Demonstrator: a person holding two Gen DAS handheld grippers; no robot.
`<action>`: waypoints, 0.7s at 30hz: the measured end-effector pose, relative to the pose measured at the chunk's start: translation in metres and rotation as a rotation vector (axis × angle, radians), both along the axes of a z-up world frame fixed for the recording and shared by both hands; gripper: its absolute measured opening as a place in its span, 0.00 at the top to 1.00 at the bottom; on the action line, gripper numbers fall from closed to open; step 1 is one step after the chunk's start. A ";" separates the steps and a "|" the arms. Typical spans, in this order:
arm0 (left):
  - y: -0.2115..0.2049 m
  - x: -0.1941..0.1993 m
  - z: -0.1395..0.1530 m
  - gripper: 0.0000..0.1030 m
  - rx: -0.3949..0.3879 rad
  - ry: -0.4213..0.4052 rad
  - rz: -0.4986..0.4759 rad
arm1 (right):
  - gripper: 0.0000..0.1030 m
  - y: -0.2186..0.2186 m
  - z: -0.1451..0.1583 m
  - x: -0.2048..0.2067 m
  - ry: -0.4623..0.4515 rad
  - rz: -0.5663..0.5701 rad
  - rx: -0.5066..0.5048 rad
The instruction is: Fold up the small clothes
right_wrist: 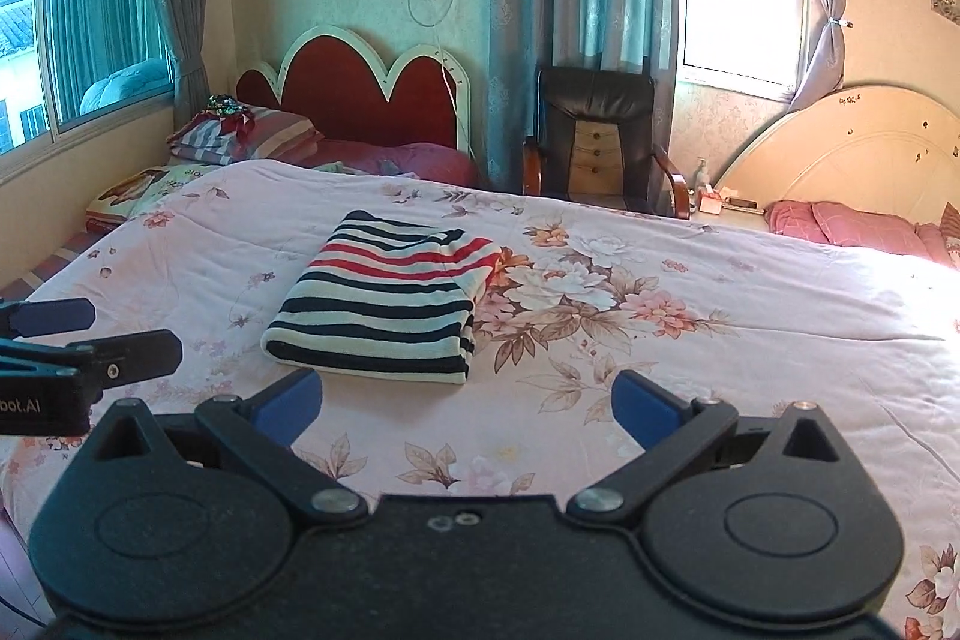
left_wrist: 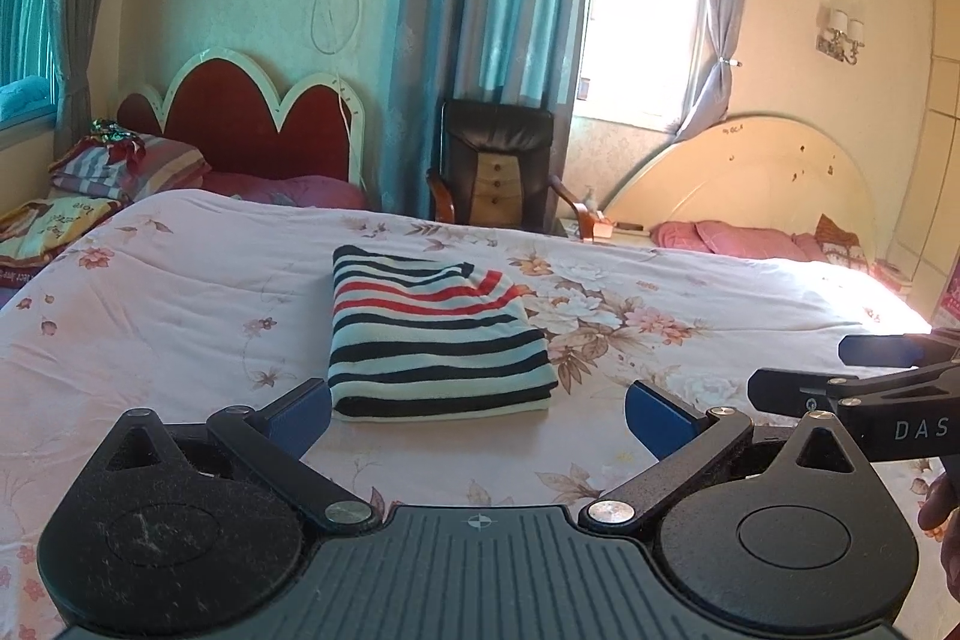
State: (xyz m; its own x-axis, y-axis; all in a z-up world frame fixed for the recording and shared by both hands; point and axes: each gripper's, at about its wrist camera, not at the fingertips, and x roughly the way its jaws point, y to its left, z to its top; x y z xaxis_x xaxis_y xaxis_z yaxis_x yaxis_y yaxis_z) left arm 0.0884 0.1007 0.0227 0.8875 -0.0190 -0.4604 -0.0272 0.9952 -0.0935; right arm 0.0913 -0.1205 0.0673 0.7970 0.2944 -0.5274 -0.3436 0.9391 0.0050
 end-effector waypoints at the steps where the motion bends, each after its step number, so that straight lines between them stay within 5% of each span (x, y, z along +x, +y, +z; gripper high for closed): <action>1: 0.001 -0.001 0.000 0.00 0.002 0.000 0.001 | 0.01 0.001 0.001 -0.002 -0.003 0.000 0.001; 21: 0.011 0.006 -0.006 0.00 0.012 0.006 0.006 | 0.01 0.013 -0.002 -0.004 -0.025 -0.032 0.001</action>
State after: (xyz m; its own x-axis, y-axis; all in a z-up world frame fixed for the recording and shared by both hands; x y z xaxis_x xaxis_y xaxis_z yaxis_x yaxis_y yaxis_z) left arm 0.0946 0.1119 0.0172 0.8849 -0.0083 -0.4657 -0.0335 0.9961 -0.0813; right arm 0.0872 -0.1076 0.0657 0.8188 0.2695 -0.5069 -0.3136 0.9496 -0.0017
